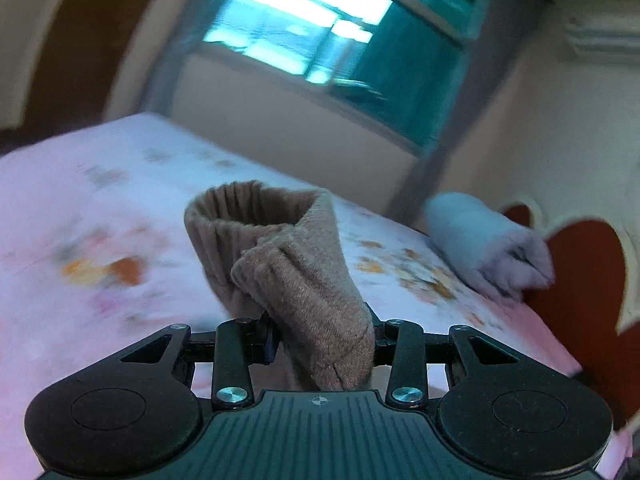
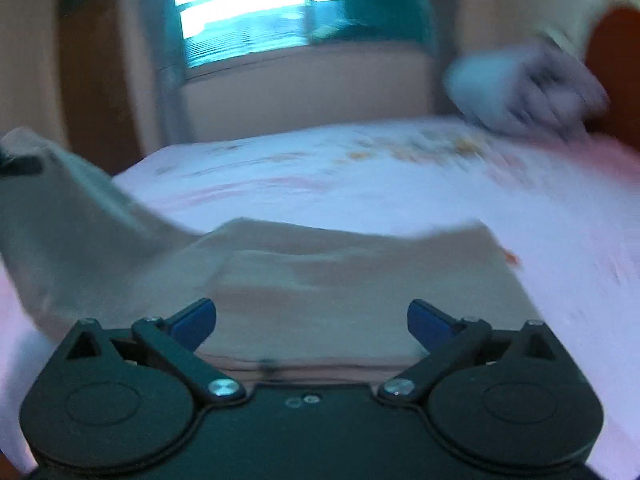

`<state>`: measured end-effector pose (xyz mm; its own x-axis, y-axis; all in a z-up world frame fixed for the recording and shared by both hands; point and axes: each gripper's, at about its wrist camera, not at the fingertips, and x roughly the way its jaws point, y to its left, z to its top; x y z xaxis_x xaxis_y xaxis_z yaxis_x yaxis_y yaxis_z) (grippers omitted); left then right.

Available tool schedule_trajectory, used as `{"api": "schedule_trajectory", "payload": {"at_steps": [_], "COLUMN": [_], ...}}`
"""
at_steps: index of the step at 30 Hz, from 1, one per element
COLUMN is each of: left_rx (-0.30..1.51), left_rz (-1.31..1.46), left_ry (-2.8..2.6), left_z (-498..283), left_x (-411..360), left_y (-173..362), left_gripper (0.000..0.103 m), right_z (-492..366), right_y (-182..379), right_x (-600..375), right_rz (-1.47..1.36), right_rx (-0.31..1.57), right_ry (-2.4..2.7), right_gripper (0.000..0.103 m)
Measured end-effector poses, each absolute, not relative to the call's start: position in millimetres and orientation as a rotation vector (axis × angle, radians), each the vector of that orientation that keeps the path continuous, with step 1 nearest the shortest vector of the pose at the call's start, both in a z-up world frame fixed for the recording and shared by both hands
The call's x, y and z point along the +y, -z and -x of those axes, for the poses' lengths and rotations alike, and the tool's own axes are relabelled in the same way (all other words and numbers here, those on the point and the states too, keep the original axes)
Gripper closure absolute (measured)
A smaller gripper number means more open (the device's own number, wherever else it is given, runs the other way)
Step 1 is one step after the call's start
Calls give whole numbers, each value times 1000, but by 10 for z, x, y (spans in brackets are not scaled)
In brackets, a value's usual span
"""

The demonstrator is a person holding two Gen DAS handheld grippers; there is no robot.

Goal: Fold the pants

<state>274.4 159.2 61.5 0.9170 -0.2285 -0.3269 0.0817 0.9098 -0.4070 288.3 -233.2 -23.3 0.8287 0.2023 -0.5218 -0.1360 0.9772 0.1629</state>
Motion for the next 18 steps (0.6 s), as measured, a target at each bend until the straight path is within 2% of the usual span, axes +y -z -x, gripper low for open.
{"api": "schedule_trajectory", "payload": {"at_steps": [5,9,11,12,15,16,18], "left_rx": [412,497,623,642,650,645,616], "left_rz": [227,78,-12,-41,-67,-42,-1], "left_ry": [344,484,538,531,503,491,446], "left_z": [-3050,-3244,-3324,-3283,-3119,-3050,-2897], "left_x": [283,-952,-1512,-1658,-1696,-1584,-1298], "left_y": [-875,-687,-414,-330,-230,-247,-331], "left_gripper": [64,62,46,31,24,18,14], "right_z": [-2808,-2700,-2640,-2618,-2555,-2545,-2593], "right_y": [119,97,168,215,354,393,439], "right_x": [-3358,-4135,-4481,-4643,-5034,-5075,-5069], "right_rz": [-374,-548,-617,-649,-767,-815,-925], "right_rx": [521,499,513,527,567,574,585], "right_ry": [-26,55,102,130,142,116,18], "right_gripper": [7,7,7,7,6,6,7]}}
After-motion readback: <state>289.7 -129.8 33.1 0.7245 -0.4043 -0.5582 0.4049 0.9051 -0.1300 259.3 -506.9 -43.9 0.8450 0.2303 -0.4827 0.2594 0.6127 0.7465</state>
